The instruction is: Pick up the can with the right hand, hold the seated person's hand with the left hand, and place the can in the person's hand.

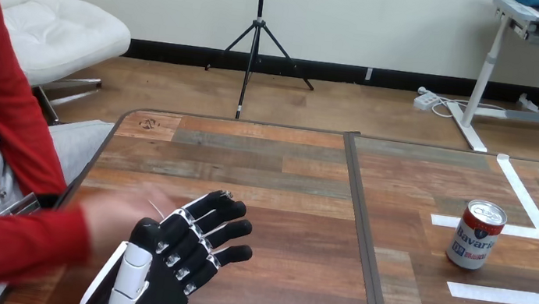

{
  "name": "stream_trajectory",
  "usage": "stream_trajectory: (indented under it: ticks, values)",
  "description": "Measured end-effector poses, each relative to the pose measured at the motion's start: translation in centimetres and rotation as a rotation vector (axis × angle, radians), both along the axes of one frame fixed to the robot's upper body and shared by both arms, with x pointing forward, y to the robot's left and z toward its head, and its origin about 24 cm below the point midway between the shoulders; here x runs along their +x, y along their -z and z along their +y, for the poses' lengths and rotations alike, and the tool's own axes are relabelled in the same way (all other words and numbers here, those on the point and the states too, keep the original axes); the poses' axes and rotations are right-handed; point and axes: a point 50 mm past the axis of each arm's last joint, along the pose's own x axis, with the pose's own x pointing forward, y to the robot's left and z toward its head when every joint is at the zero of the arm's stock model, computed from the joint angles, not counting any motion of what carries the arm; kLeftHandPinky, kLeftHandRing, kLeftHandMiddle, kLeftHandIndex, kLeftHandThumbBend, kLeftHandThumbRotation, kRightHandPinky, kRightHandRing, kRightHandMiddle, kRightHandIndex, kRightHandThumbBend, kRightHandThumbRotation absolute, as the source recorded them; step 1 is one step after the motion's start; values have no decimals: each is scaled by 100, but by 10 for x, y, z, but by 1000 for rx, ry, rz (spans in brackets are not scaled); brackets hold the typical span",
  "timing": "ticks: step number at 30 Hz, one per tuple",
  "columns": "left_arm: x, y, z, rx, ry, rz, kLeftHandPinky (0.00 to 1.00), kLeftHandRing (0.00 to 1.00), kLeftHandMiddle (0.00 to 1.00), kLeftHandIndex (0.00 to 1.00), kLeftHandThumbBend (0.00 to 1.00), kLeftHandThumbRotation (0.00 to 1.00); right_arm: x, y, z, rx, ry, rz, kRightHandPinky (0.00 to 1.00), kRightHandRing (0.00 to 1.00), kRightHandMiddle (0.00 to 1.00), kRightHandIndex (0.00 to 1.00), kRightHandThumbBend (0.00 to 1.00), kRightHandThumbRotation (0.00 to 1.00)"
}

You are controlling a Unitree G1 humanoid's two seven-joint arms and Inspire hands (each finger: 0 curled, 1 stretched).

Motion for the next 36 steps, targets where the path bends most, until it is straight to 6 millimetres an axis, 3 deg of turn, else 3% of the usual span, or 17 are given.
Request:
stream_trajectory:
  ticks: [12, 22, 36]
  values:
    - [0, 0, 0, 1, -6, -2, 77, 82, 82, 77, 91, 80, 5, 21, -2, -78, 39, 164, 74, 85, 88, 88, 100, 72]
    - [0, 1, 1, 1, -12, 5, 75, 81, 81, 76, 91, 80, 8, 42, 3, -91, 44, 296, 80, 89, 90, 90, 100, 63]
    - [-1, 6, 2, 1, -14, 27, 74, 81, 80, 75, 91, 79, 9, 55, 3, -60, 62, 401, 86, 91, 91, 91, 100, 55]
